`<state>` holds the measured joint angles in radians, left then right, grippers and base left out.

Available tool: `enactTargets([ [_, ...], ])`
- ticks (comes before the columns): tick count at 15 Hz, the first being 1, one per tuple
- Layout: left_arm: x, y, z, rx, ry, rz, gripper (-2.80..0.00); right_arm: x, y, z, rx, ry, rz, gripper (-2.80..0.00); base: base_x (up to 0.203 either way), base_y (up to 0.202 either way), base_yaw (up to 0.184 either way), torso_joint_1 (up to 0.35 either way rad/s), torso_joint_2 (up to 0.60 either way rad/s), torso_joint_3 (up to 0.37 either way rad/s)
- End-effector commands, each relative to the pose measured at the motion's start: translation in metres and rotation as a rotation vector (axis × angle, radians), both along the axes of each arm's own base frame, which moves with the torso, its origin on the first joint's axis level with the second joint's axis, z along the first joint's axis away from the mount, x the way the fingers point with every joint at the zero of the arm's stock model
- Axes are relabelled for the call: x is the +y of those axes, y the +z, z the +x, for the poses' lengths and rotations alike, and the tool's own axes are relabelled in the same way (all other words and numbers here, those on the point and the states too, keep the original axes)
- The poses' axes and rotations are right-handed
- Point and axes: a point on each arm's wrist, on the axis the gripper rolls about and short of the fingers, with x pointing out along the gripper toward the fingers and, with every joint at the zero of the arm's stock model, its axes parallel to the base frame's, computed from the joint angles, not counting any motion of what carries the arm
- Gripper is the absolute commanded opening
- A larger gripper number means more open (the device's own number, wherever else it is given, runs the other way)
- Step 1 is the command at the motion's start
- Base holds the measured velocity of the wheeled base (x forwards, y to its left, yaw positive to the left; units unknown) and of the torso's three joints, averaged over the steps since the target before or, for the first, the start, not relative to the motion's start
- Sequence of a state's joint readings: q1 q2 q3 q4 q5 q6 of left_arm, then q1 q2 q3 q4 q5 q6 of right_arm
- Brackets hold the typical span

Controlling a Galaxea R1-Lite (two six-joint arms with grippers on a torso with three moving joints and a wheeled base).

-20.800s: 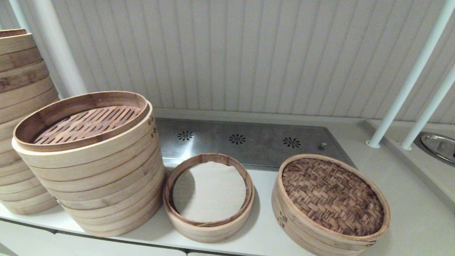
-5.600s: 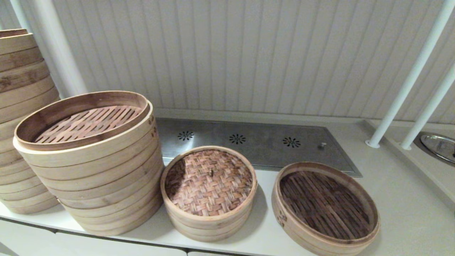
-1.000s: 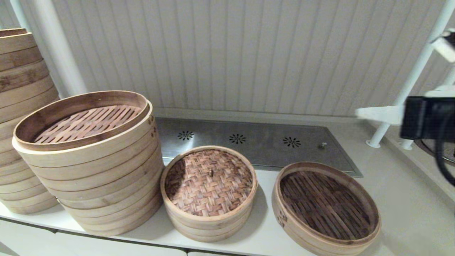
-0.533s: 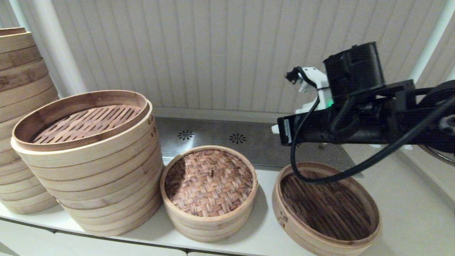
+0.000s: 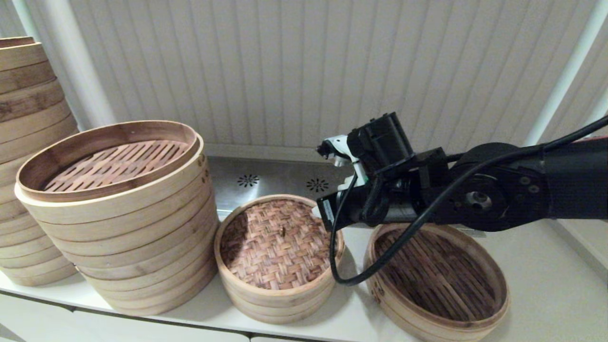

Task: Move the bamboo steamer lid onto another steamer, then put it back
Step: Pick up the steamer

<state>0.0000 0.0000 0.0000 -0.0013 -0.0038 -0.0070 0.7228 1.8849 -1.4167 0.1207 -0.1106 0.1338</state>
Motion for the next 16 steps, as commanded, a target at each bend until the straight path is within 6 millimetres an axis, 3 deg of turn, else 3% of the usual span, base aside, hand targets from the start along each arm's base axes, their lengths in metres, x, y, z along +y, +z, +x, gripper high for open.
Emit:
enactTargets([
  [1, 0.000, 0.000, 0.000, 0.000, -0.001, -0.001, -2.80, 0.013, -0.015, 0.006, 0.021, -0.006, -0.025, 0.00, 0.000, 0.000, 0.000, 0.000, 0.00, 0.000],
  [6, 0.000, 0.000, 0.000, 0.000, 0.001, -0.001, -2.80, 0.034, -0.029, 0.015, -0.026, -0.035, -0.015, 0.00, 0.000, 0.000, 0.000, 0.000, 0.00, 0.000],
  [10, 0.000, 0.000, 0.000, 0.000, -0.001, -0.001, -2.80, 0.044, -0.030, 0.009, -0.043, -0.016, -0.010, 0.00, 0.000, 0.000, 0.000, 0.000, 0.00, 0.000],
  [16, 0.000, 0.000, 0.000, 0.000, 0.001, 0.001, -2.80, 0.063, -0.048, 0.010, -0.050, 0.009, -0.009, 0.00, 0.000, 0.000, 0.000, 0.000, 0.00, 0.000],
])
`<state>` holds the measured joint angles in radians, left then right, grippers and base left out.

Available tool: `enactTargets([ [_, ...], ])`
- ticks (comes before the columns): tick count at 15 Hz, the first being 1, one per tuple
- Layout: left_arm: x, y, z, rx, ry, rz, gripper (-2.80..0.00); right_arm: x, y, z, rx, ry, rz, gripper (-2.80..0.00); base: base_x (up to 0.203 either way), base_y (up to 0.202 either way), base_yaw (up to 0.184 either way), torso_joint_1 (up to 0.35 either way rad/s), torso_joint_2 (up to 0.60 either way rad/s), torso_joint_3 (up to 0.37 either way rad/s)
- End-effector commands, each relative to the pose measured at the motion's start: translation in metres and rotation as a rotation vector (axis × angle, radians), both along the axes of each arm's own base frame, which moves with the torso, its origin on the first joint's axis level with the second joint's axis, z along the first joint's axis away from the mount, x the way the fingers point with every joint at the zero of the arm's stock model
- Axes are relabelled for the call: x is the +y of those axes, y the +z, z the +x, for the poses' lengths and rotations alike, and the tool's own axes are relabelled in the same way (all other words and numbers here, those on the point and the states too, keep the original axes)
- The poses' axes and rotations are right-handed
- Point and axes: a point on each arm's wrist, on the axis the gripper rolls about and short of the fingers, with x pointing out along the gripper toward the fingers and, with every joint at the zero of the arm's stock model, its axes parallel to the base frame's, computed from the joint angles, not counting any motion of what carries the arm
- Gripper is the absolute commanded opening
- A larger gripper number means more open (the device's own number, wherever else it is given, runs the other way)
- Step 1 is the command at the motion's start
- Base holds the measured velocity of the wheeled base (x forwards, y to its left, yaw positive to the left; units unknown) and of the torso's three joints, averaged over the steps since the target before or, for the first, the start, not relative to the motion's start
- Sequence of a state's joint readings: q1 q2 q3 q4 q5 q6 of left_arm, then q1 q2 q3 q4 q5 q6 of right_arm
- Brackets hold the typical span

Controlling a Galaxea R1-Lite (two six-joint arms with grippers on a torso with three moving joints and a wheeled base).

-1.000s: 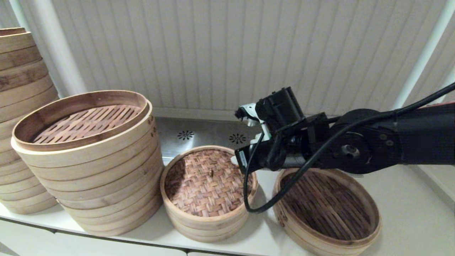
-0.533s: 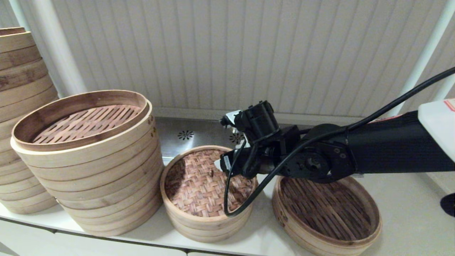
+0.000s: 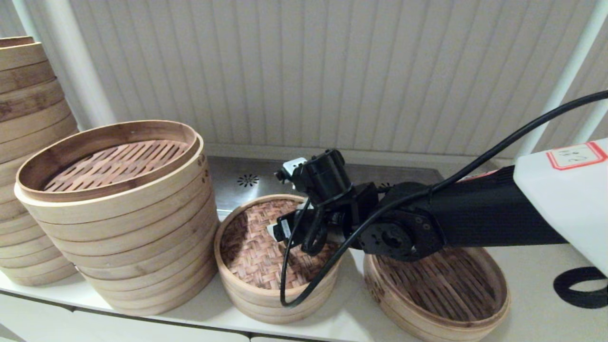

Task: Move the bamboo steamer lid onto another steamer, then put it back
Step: Pick up the steamer

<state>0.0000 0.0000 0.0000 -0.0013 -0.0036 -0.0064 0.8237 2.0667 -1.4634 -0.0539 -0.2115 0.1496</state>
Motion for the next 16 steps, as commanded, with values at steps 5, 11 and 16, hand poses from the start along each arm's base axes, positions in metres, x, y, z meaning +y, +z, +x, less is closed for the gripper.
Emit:
enactTargets([
  [5, 0.000, 0.000, 0.000, 0.000, -0.001, 0.000, -2.80, 0.013, -0.021, 0.001, 0.008, -0.007, -0.027, 0.00, 0.000, 0.000, 0.000, 0.000, 0.00, 0.000],
  [11, 0.000, 0.000, 0.000, 0.000, 0.000, -0.001, -2.80, 0.016, -0.023, -0.001, 0.007, 0.000, -0.033, 0.00, 0.000, 0.000, 0.000, 0.000, 0.00, 0.000],
  [16, 0.000, 0.000, 0.000, 0.000, 0.002, -0.001, -2.80, 0.021, -0.027, -0.001, 0.009, 0.010, -0.042, 0.00, 0.000, 0.000, 0.000, 0.000, 0.00, 0.000],
])
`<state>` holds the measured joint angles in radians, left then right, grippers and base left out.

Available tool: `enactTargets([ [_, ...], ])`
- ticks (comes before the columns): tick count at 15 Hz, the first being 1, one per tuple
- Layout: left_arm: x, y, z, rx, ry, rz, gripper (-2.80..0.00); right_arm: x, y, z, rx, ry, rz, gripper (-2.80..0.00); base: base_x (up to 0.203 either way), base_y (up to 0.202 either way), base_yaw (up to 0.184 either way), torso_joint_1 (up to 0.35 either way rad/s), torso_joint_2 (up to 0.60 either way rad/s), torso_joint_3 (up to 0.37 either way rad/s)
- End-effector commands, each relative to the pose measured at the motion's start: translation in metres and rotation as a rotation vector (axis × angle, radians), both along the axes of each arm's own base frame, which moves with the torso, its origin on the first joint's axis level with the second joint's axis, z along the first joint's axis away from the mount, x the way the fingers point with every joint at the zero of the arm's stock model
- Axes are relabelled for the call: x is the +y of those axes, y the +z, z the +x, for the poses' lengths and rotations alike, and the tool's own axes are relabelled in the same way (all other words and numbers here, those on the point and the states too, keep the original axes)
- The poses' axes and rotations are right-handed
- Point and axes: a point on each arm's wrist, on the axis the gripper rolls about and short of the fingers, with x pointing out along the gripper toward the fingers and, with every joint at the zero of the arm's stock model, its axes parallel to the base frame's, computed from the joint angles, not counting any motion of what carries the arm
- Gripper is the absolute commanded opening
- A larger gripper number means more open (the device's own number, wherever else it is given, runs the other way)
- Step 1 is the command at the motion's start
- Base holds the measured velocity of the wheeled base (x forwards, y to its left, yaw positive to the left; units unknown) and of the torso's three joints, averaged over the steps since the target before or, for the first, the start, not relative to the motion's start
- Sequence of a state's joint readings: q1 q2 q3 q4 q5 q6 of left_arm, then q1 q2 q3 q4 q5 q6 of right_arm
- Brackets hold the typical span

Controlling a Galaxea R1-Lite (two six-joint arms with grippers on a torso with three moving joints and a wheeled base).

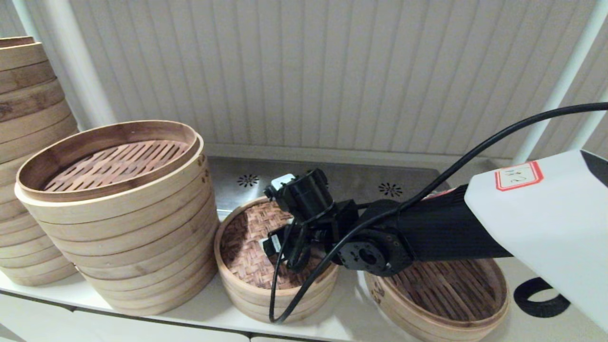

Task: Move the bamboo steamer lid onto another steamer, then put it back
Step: Pick up the steamer

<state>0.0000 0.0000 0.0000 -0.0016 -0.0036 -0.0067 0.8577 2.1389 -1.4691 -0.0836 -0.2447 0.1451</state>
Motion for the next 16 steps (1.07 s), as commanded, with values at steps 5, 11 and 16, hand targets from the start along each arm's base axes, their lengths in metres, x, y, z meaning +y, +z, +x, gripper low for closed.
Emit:
enactTargets([
  [5, 0.000, 0.000, 0.000, 0.000, -0.001, 0.000, -2.80, 0.006, -0.003, 0.001, 0.000, 0.008, 0.000, -2.80, 0.000, 0.000, 0.000, 0.000, 0.00, 0.000],
  [11, 0.000, 0.000, 0.000, 0.000, 0.000, 0.001, -2.80, 0.011, -0.012, 0.005, 0.008, 0.007, -0.006, -2.80, 0.000, 0.000, 0.000, 0.000, 0.00, 0.000],
  [16, 0.000, 0.000, 0.000, 0.000, 0.000, 0.000, -2.80, 0.011, -0.014, 0.007, 0.011, 0.003, -0.007, -2.80, 0.000, 0.000, 0.000, 0.000, 0.00, 0.000],
])
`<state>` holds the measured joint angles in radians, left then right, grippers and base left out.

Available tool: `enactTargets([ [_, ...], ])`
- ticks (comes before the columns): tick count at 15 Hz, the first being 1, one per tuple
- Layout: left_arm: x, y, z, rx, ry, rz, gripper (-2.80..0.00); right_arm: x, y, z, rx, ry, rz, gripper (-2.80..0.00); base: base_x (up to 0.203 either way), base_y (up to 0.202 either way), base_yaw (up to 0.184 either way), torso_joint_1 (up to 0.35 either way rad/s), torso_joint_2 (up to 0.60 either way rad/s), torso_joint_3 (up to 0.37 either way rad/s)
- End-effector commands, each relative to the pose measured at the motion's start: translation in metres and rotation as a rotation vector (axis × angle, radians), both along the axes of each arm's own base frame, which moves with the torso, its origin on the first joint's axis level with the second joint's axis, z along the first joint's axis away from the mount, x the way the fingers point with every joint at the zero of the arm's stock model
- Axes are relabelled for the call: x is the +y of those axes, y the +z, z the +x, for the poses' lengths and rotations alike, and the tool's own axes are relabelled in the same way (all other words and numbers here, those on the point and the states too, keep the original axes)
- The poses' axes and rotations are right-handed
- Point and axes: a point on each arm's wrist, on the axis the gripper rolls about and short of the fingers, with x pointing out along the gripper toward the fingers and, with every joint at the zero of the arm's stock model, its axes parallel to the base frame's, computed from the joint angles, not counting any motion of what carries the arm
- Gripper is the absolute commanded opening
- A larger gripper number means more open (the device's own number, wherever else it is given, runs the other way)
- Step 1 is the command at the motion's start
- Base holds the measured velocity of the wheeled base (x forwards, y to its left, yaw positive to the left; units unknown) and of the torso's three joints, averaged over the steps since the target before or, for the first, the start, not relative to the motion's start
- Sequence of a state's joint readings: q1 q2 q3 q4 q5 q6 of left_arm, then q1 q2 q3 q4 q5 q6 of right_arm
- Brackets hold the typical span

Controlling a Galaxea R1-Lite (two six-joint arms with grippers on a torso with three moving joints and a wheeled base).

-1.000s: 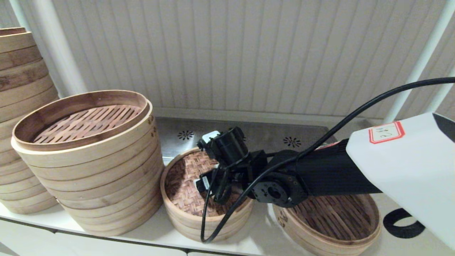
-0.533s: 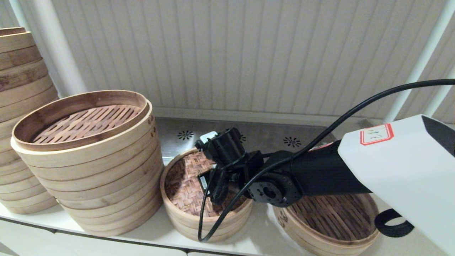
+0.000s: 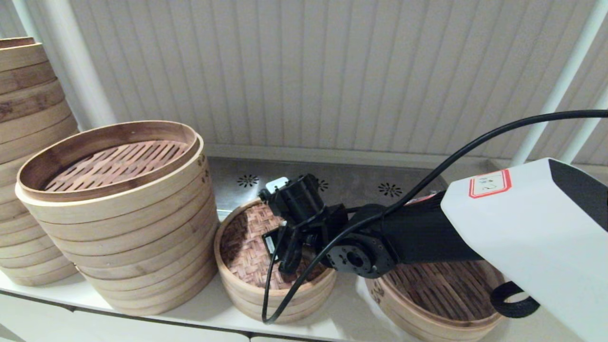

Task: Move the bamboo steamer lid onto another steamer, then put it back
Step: Pick up the steamer

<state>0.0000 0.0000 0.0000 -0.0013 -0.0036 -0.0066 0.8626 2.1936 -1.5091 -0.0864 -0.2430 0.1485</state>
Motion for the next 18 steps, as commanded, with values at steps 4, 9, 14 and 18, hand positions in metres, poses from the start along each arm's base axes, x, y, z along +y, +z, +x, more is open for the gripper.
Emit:
enactTargets([
  [4, 0.000, 0.000, 0.000, 0.000, -0.001, -0.001, -2.80, -0.004, 0.012, -0.002, -0.019, -0.006, 0.022, -2.80, 0.000, 0.000, 0.000, 0.000, 0.00, 0.000],
  [9, 0.000, 0.000, 0.000, 0.000, -0.001, 0.000, -2.80, -0.003, 0.014, -0.002, -0.043, -0.019, 0.026, -2.80, 0.000, 0.000, 0.000, 0.000, 0.00, 0.000],
  [14, 0.000, 0.000, 0.000, 0.000, 0.000, 0.000, -2.80, -0.001, 0.011, -0.001, -0.040, -0.017, 0.022, -2.80, 0.000, 0.000, 0.000, 0.000, 0.00, 0.000],
  [18, 0.000, 0.000, 0.000, 0.000, -0.001, 0.000, -2.80, -0.002, 0.007, -0.002, -0.032, -0.017, 0.014, 0.00, 0.000, 0.000, 0.000, 0.000, 0.00, 0.000],
])
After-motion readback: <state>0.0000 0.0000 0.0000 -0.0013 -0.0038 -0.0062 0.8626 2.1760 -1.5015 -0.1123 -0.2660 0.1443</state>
